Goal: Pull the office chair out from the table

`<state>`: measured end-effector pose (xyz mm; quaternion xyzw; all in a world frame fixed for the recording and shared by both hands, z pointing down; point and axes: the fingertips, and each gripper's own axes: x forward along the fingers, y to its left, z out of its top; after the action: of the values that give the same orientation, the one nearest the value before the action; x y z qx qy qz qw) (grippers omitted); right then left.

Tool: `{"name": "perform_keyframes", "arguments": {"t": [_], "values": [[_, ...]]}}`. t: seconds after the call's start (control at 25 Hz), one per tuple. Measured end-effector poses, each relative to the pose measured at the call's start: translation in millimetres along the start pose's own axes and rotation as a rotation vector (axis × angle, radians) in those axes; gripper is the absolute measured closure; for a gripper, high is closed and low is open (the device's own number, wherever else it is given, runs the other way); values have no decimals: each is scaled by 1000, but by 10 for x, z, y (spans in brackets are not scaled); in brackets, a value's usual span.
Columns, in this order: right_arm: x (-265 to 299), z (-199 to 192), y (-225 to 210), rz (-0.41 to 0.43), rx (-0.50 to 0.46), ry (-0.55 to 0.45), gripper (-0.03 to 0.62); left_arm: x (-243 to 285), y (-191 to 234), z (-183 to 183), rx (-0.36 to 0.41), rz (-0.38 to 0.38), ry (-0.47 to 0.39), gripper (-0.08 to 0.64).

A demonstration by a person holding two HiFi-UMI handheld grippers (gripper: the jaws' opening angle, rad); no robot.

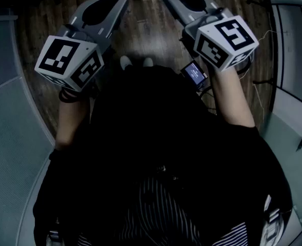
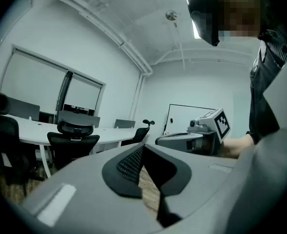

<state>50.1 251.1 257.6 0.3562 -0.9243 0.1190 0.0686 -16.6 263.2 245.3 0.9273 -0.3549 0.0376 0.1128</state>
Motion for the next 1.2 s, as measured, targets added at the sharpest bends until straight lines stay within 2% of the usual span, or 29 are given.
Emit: {"name": "perform_keyframes", "arguments": {"t": [0.24,0.48,0.68,1.0,1.2], "values": [[-230,69,81,3,-18,4,592,-21,-172,79,1,17,5,557],[-471,-17,129,98,19,-2,592,49,-376,23,6,13,2,557],[-517,-223,-202,79,40,-7,592,345,-374,-155,27,13,36,557],[-702,-244,-175,58,60,-11,592,243,-535,-189,19,-1,46,557],[-532,-301,-385,38,33,22,592,504,-344,-202,11,-36,47,557]]}}
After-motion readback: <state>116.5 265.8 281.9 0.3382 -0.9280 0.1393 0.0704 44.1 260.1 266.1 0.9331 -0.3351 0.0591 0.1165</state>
